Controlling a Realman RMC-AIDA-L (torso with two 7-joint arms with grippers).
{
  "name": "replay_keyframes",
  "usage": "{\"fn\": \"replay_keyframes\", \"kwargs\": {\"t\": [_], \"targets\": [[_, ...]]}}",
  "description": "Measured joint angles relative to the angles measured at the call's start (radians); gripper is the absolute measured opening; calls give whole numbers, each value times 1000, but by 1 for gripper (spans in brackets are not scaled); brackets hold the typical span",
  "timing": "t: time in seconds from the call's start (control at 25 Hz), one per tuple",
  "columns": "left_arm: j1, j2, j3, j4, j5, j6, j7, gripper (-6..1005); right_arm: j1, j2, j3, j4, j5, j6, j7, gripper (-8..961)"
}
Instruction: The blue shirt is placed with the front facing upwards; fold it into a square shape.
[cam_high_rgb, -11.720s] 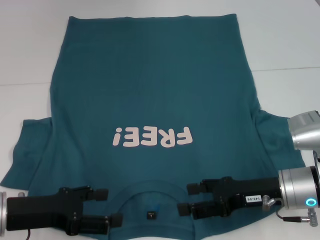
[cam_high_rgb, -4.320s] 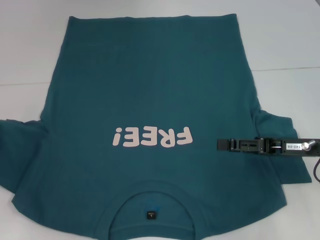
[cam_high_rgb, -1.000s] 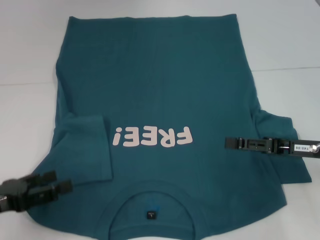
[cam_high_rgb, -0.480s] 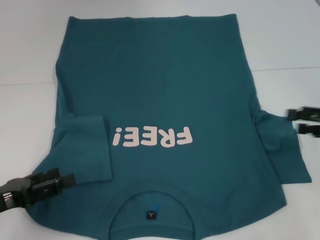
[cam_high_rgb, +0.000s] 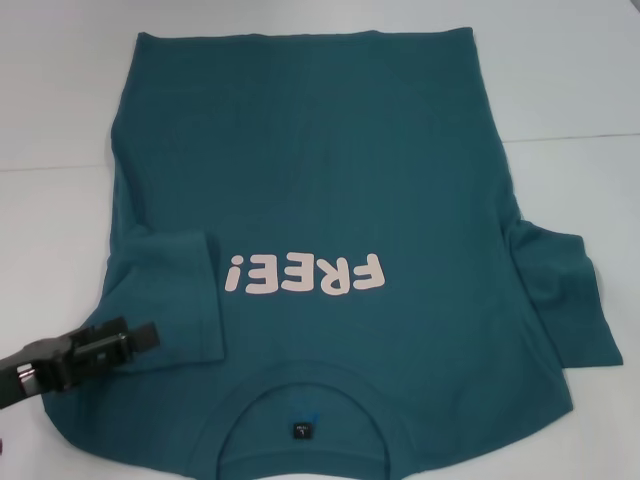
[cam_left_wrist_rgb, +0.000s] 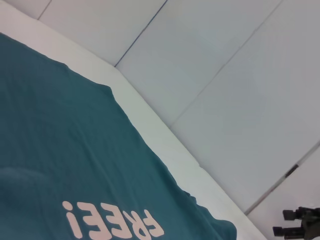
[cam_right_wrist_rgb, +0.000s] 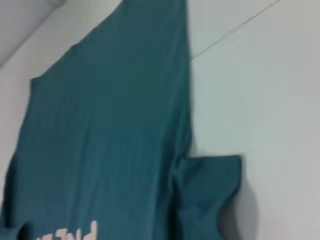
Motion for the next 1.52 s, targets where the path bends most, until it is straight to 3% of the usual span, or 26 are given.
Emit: {"fn": "replay_keyframes", "kwargs": {"t": [0.28, 0.52, 0.68, 1.0, 1.52], "targets": [[-12, -2, -1, -11, -1, -18, -5, 950, 44, 26, -6, 30, -13, 91, -11, 897], [-8, -4, -1, -11, -13, -23, -8, 949, 105, 21, -32, 202, -21, 222, -4, 894], [-5, -4, 0, -11, -16, -23, -14, 949, 142, 31, -69, 248, -46, 297, -2, 891], [-6, -10, 0, -11, -16, -45, -14, 949, 199, 57, -102, 272, -54, 355, -1, 886], [-14, -11, 1, -24, -15, -53, -15, 950, 210, 55, -122, 299, -56, 368, 7, 879]]}}
